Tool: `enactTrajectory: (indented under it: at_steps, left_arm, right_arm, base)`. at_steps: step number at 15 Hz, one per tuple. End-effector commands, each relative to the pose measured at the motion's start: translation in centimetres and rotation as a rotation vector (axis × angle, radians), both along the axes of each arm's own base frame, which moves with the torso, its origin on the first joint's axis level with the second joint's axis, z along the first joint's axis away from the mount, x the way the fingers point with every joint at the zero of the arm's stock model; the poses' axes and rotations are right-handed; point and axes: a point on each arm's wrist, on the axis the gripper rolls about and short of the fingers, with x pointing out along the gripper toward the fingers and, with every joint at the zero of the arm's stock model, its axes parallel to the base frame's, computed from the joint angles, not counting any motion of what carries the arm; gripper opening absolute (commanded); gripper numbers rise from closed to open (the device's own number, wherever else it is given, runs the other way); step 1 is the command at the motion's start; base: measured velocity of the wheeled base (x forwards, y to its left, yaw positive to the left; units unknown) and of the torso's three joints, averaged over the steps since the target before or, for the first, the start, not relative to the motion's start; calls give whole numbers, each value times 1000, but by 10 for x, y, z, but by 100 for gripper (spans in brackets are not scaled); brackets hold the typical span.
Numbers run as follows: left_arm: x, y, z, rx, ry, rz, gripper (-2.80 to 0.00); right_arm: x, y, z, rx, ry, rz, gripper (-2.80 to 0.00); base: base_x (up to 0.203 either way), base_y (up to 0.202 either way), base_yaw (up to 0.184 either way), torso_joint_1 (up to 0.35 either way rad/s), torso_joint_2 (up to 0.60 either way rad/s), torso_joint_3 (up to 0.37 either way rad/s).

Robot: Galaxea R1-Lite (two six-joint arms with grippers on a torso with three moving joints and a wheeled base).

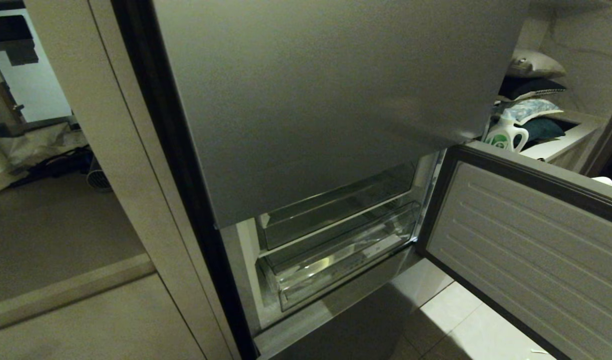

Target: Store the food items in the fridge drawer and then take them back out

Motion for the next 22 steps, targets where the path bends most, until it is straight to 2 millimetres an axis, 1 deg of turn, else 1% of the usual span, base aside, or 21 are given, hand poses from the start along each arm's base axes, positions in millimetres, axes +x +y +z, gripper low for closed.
enactTrajectory:
  at_steps: [1, 7, 16, 22]
  left_arm:
    - [0, 0, 0, 0, 0, 0, -280]
    - [0, 0, 0, -3, -2, 1, -280]
    - [0, 0, 0, -2, -2, 0, -280]
    - [0, 0, 0, -2, 0, 0, -280]
  right_arm:
    - [2, 0, -8, 27, 21, -2, -280]
    - [2, 0, -8, 31, 22, -7, -280]
    - [2, 0, -8, 33, 21, -7, -280]
    - [2, 0, -8, 33, 21, -7, -280]
  base:
    - [0, 0, 0, 0, 0, 0]
    - [0, 0, 0, 0, 0, 0]
    - [-183, 0, 1, 2, 0, 2]
    - [0, 0, 0, 0, 0, 0]
